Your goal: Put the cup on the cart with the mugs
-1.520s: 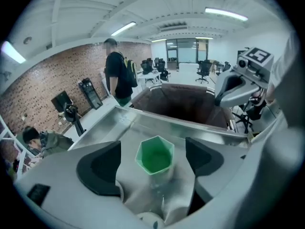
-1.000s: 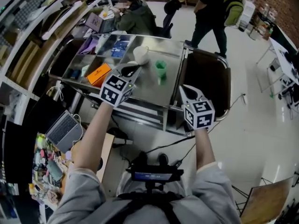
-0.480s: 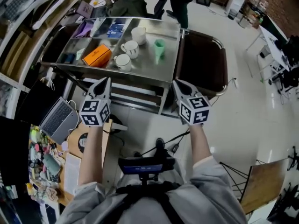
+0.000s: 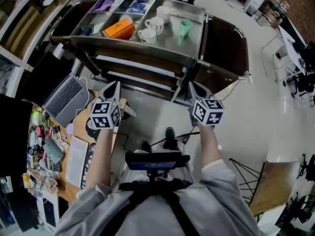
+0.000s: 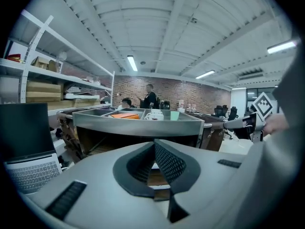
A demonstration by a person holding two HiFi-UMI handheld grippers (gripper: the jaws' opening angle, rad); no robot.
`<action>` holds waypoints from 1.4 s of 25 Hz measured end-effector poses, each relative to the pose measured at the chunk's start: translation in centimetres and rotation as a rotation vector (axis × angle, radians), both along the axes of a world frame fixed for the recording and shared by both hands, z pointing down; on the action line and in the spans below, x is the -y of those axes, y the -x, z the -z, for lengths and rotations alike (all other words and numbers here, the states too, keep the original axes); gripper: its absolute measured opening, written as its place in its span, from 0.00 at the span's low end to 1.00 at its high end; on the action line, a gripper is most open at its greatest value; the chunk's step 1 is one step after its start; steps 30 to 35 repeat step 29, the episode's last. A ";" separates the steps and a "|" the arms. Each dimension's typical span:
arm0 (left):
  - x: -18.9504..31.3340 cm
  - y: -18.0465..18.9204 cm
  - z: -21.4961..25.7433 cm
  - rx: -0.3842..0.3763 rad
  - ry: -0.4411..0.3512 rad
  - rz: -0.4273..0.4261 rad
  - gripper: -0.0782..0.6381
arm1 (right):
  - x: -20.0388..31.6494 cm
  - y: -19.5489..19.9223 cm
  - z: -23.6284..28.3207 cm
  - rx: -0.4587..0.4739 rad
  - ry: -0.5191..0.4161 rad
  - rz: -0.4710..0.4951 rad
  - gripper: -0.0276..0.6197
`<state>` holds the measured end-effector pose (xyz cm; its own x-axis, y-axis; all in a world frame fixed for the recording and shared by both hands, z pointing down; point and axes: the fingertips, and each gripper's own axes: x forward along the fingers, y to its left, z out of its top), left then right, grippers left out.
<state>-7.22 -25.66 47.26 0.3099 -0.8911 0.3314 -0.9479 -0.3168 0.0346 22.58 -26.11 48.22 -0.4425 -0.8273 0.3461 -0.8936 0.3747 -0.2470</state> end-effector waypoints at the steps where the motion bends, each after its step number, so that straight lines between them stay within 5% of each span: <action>1: -0.8 0.3 -0.5 0.000 0.008 0.002 0.11 | -0.7 0.3 -0.4 -0.010 0.003 -0.001 0.05; 35: -4.1 4.0 -2.8 -0.033 0.024 0.000 0.11 | -4.6 1.3 -3.0 -0.089 0.042 -0.037 0.05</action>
